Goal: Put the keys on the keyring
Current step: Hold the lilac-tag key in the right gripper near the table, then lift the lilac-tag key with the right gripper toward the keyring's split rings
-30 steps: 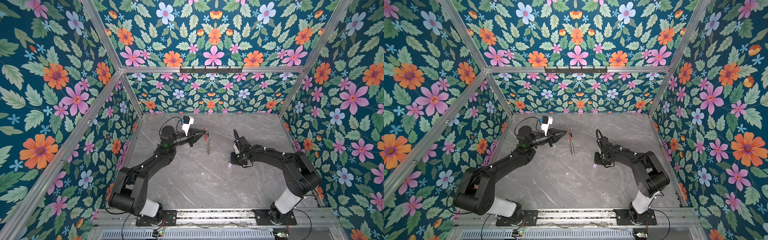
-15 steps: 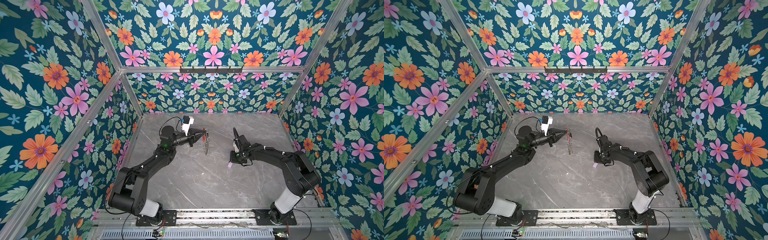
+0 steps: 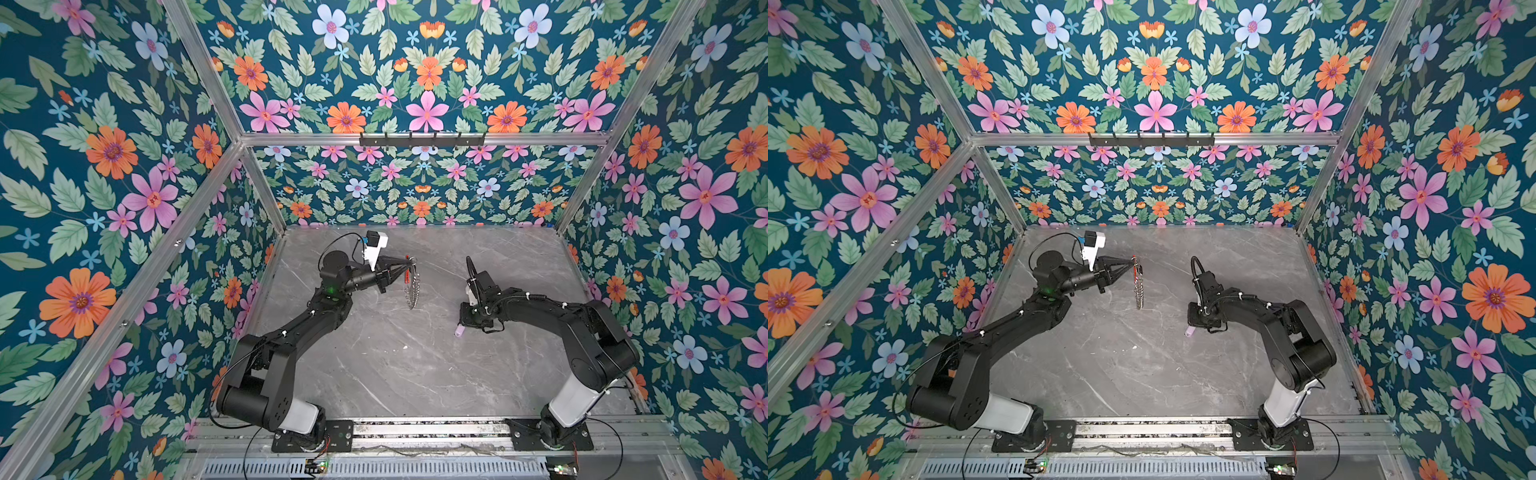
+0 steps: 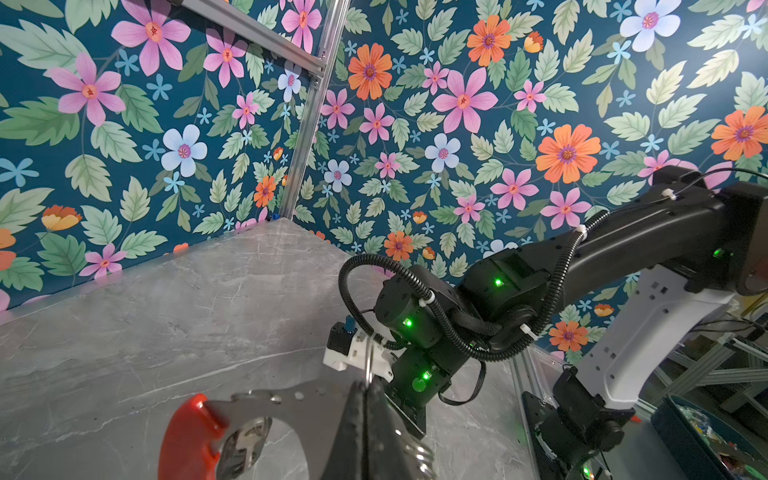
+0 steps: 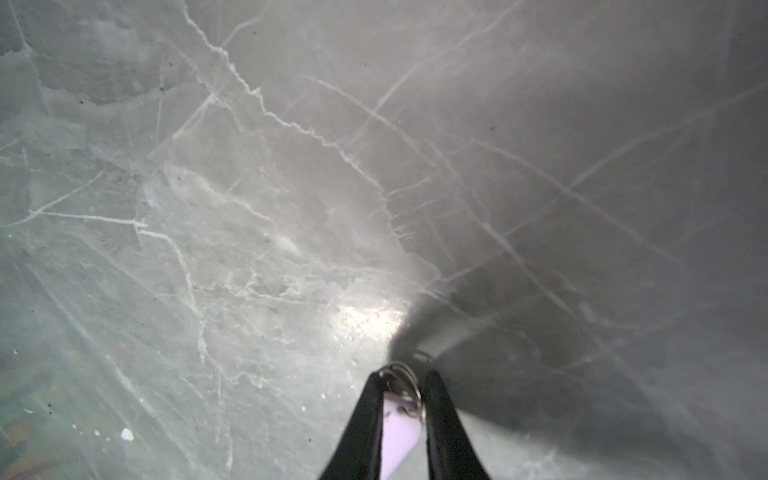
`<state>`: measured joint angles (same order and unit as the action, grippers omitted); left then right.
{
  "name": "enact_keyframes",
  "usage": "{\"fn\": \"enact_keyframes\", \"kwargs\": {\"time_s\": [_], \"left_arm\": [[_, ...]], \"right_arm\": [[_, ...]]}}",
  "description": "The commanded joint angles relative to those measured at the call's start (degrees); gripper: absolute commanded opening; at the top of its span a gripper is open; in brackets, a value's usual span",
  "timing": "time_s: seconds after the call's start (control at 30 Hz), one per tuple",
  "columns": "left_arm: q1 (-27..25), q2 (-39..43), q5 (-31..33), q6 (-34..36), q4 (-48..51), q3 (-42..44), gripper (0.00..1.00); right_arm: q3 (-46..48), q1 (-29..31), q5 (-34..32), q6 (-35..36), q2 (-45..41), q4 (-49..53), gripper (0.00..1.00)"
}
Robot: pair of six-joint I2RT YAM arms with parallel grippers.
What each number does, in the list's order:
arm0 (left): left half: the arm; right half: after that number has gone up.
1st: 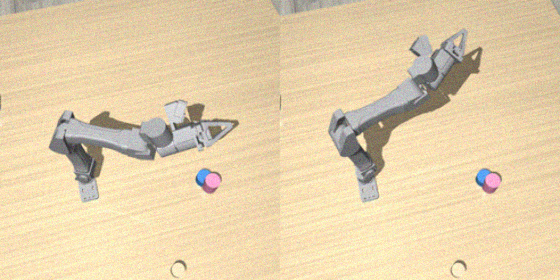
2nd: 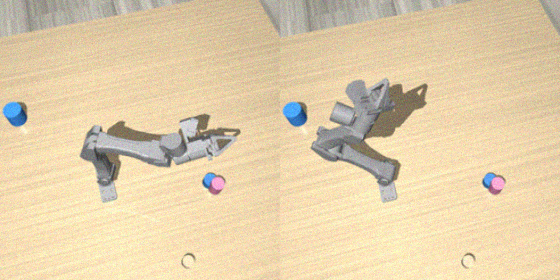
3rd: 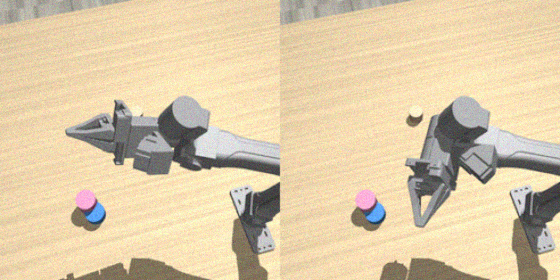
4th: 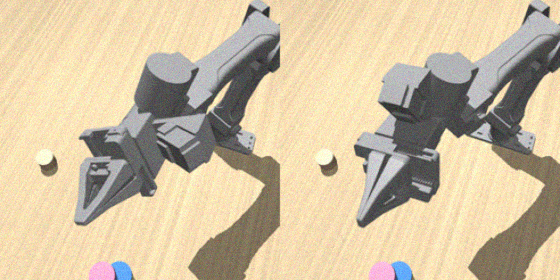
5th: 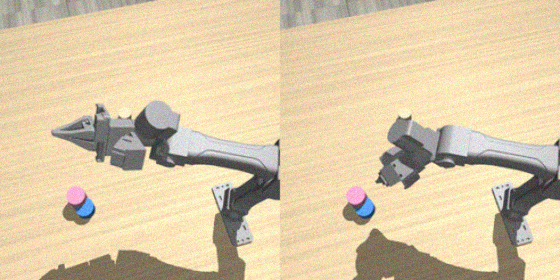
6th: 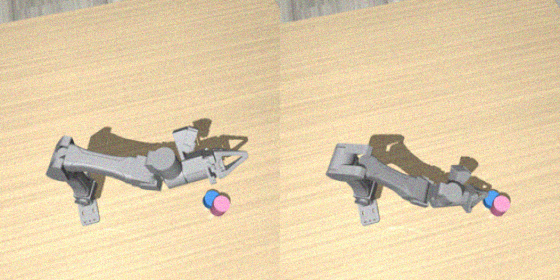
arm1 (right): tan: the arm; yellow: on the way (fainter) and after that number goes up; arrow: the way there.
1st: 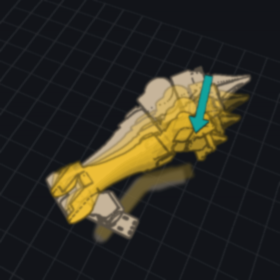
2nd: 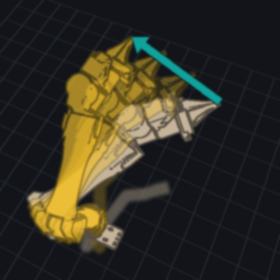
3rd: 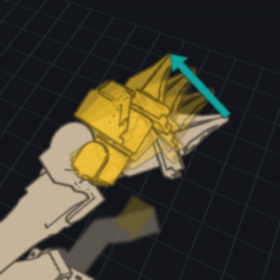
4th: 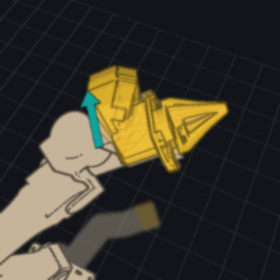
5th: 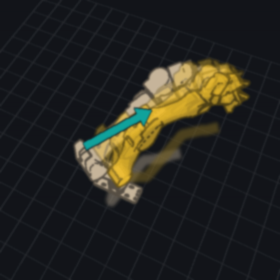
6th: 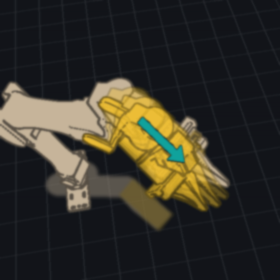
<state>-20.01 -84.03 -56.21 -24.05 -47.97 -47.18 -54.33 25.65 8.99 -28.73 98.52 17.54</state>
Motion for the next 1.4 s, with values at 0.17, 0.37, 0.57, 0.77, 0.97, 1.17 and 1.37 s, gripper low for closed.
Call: {"fn": "enact_keyframes", "kwargs": {"time_s": [0.17, 0.37, 0.57, 0.77, 0.97, 1.17, 1.37], "left_arm": [[0.1, 0.8, -0.5, 0.4, -1.6, 0.0, 0.00], [0.1, 1.1, -0.2, 1.3, -1.6, 0.7, 0.00], [0.1, 0.6, 0.1, 1.3, -2.3, 0.1, 0.00], [0.0, 0.9, 1.1, 3.1, -3.7, 0.5, 0.00], [-1.6, 0.5, 0.3, 6.5, -13.2, 2.4, 0.00], [-3.2, -1.5, -1.6, 6.8, -20.4, 2.6, 0.00], [-5.0, -1.8, -2.7, 7.6, -23.2, 2.2, 0.00]], "right_arm": [[-0.3, 0.0, -0.2, -0.3, 0.3, 0.7, 0.08], [-0.9, 0.0, 0.1, 0.0, -1.3, 1.7, 0.00], [-0.9, 0.0, 1.2, 2.0, -8.3, 3.1, 0.00], [4.0, 0.0, 0.0, 5.7, -23.9, -0.7, 0.00], [3.6, 0.1, 9.3, 8.9, -36.5, -1.2, 0.00], [-0.9, 0.0, 23.1, 8.4, -38.6, -3.3, 0.00], [-4.4, 0.4, 29.0, 7.4, -37.5, -5.6, 0.00]]}}
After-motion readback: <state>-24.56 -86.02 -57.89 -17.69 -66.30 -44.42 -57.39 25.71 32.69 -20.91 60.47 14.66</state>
